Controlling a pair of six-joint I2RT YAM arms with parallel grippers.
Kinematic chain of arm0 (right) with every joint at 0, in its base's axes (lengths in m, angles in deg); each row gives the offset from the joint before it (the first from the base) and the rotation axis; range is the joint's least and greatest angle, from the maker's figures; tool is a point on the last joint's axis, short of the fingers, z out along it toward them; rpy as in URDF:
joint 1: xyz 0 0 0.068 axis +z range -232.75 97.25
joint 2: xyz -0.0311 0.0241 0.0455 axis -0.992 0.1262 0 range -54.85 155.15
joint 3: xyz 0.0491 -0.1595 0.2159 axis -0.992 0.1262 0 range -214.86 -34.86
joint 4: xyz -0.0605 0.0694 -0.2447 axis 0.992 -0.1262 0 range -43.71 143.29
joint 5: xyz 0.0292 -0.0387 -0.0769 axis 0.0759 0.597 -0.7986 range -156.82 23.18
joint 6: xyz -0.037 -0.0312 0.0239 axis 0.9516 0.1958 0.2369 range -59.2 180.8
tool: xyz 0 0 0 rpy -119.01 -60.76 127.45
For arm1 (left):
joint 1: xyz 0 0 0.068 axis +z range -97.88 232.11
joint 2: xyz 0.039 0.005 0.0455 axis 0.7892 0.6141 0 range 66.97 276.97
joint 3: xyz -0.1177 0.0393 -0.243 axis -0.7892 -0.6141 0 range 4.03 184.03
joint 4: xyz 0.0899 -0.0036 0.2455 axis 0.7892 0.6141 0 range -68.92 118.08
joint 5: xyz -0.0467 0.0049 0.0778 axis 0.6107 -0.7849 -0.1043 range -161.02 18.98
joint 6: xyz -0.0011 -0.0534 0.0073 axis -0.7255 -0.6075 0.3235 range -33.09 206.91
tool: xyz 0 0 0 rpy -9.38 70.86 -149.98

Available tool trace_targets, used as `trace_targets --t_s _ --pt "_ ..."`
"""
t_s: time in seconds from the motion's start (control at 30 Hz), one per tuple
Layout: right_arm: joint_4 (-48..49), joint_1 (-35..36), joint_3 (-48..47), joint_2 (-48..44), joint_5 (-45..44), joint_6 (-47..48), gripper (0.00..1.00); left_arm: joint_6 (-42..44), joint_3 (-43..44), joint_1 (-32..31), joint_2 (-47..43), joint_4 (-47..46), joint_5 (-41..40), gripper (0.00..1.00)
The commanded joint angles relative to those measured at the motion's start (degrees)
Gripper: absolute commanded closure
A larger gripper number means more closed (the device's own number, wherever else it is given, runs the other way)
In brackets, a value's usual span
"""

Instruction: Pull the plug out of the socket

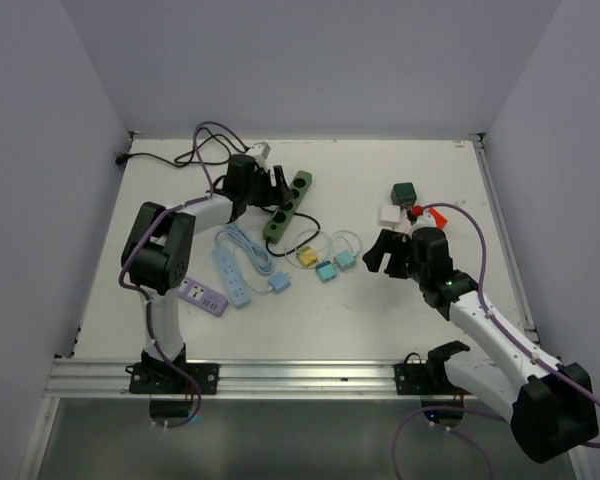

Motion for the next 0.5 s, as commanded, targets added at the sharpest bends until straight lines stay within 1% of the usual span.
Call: trace_targets --t_s 0.0,0.07,0.1,0.13,0.17,0.2,0.23,0.27,0.3,0.33,0.37,0.4,0.47 --pt "0.87 -0.30 -1.24 -1.13 0.66 1.39 0.16 1.94 2.33 0.70 -7.79 1.52 -1.79 0.21" --pt "0.16 -0.39 -1.68 -1.74 1.19 1.83 0.15 2.03 2.77 0.70 -10.35 2.66 -1.61 0.19" --pt "-0.10 -0.30 -1.94 -1.92 1.36 1.92 0.14 2.29 2.94 0.70 -12.97 3.19 -1.79 0.18" --pt "-0.02 -0.39 -1.95 -2.01 1.45 2.10 0.14 2.64 3.99 0.70 -14.22 4.41 -3.36 0.18" --pt "0.16 -0.39 -1.86 -2.01 0.76 1.92 0.13 2.73 5.04 0.70 -15.10 8.95 -5.20 0.17" --pt "0.07 -0.39 -1.77 -1.84 0.31 1.83 0.11 2.73 6.36 0.70 -16.59 12.65 -9.83 0.16" --pt "-0.19 -0.30 -1.86 -1.57 0.40 1.75 0.11 3.51 9.07 0.70 -17.21 15.73 -11.96 0.16" --pt "-0.37 -0.30 -1.95 -1.22 0.57 1.75 0.11 4.04 10.40 0.70 -17.83 21.24 -14.25 0.15" --pt "-0.80 -0.30 -2.29 -0.87 0.66 1.57 0.10 4.66 11.63 0.79 -18.97 24.17 -18.53 0.15" --pt "-1.07 -0.30 -2.39 -0.78 0.84 1.31 0.09 5.45 13.82 0.70 -19.50 26.89 -20.84 0.14" --pt "-1.33 -0.30 -2.73 -0.87 1.19 1.13 0.09 5.98 14.71 0.79 -20.11 31.97 -22.86 0.14" --pt "-2.29 -0.39 -3.52 -1.04 1.36 1.04 0.09 6.42 15.33 0.79 -21.86 34.02 -26.02 0.14" --pt "-3.09 -0.39 -4.32 -1.22 1.28 0.87 0.08 7.91 14.81 0.70 -24.41 37.19 -27.89 0.13"
